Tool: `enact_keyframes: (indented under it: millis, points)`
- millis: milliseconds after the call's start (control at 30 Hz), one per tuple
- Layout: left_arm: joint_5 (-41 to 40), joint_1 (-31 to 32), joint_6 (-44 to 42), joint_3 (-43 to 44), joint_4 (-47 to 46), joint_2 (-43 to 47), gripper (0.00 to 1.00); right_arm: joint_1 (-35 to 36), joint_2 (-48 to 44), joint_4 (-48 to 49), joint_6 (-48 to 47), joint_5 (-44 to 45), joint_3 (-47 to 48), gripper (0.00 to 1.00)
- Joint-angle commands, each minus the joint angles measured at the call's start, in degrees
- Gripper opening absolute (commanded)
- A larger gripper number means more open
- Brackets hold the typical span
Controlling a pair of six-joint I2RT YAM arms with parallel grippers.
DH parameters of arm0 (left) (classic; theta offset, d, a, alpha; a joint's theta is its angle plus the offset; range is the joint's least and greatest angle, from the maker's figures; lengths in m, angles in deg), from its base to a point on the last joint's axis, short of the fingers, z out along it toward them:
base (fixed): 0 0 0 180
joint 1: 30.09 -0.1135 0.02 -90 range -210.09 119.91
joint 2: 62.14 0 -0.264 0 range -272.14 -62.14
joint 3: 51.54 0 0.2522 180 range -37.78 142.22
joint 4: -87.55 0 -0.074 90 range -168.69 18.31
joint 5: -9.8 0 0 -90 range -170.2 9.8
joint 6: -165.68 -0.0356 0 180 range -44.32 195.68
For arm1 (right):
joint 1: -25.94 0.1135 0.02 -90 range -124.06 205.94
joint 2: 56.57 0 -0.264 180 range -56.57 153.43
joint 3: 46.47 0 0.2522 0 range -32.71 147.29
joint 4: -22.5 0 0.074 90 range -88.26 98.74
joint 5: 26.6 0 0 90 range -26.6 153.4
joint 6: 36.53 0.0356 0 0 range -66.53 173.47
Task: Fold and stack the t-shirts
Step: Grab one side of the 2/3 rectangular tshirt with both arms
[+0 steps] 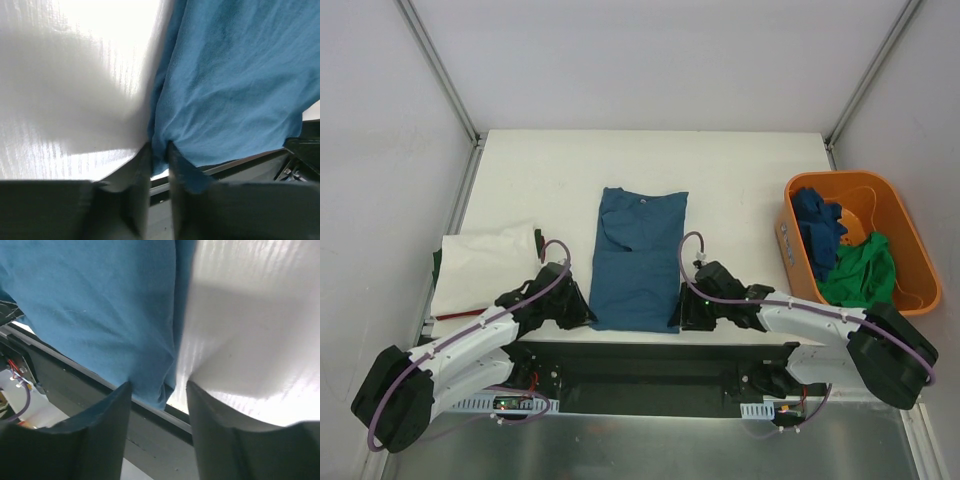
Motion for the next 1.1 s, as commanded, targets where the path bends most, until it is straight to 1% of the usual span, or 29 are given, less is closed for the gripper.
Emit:
enact_keyframes:
  millis: [0,33,67,167,267,333,367,400,433,467,567,600,667,700,767,800,833,867,900,967,1000,1067]
  points:
    - [0.66,0.06,0.15,-2.05,-0.61,-0.67,0.11,1.59,1.80,2.38,2.78,-1.54,-1.28,0.47]
    - [0.66,0.06,0.15,-2.14,-0.88,-0.50,0.04,1.94,1.80,2.29,3.48,-1.45,-1.37,0.47]
    - [0.66,0.06,0.24,-2.32,-0.88,-0.50,0.00,2.47,1.54,2.38,3.66,-1.36,-1.46,0.46]
    - [0.57,0.06,-0.03,-2.67,-1.05,0.11,0.00,3.35,1.19,1.59,4.71,0.04,-1.90,0.45]
    - [1.36,0.06,-0.03,-2.84,-1.06,1.61,0.00,3.79,1.19,1.41,5.33,1.01,-2.25,0.39]
    - [1.71,0.06,-0.20,-3.11,-1.06,3.01,0.00,4.06,1.36,1.50,5.33,1.54,-1.99,0.32]
    - [2.15,0.06,-0.38,-3.11,-0.88,3.45,0.00,4.23,1.27,1.41,5.07,1.71,-1.81,0.24]
    - [2.33,0.06,-0.12,-3.11,-0.97,3.98,0.00,4.41,1.27,1.41,4.98,1.36,-1.55,0.21]
    - [2.68,0.06,0.23,-3.37,-1.05,5.03,0.00,4.84,1.19,1.50,4.89,1.19,-1.20,0.15]
    - [3.20,0.06,0.41,-3.37,-1.06,5.73,0.00,5.11,0.92,1.67,4.72,1.10,-1.02,0.01]
    - [5.40,0.06,0.33,-3.64,-1.06,8.90,0.00,6.34,-1.62,0.98,4.19,0.40,-0.58,0.01]
    - [7.14,0.06,0.06,-3.72,-0.71,11.17,0.00,6.69,-2.50,0.36,4.01,-0.21,-0.41,0.01]
    - [8.30,0.06,-0.03,-3.64,0.34,14.16,0.00,7.57,-6.01,-2.09,3.84,-1.36,0.12,0.01]
    - [9.00,0.06,-0.20,-3.46,0.87,17.57,0.00,7.66,-7.24,-3.15,3.49,-3.36,0.47,0.01]
    - [10.32,0.06,-0.20,-2.59,2.81,21.37,0.00,7.84,-11.71,-6.82,2.52,-5.48,1.96,0.01]
    - [10.50,0.06,-0.46,-2.15,3.42,25.04,0.00,7.84,-13.39,-8.42,1.99,-7.58,2.75,0.01]
    - [10.68,0.06,-0.55,-0.92,4.73,26.73,0.00,8.01,-14.88,-10.17,0.34,-8.21,3.72,0.01]
    - [10.68,0.06,-0.90,0.13,5.62,28.31,0.00,7.92,-17.68,-14.02,-0.72,-9.00,4.77,0.01]
    - [10.68,0.06,-1.78,1.27,6.23,30.85,0.00,7.92,-18.84,-16.23,-1.95,-10.32,7.30,0.01]
    - [10.33,0.06,-2.57,5.14,7.90,32.63,0.00,7.92,-20.25,-21.67,-5.12,-12.34,9.95,0.01]
    - [10.24,0.06,-3.45,6.54,8.08,33.42,0.00,7.84,-21.04,-23.27,-5.65,-13.22,13.10,0.01]
    - [9.19,0.06,-4.33,10.33,8.35,33.43,0.00,7.84,-21.58,-25.73,-7.32,-14.80,15.40,0.01]
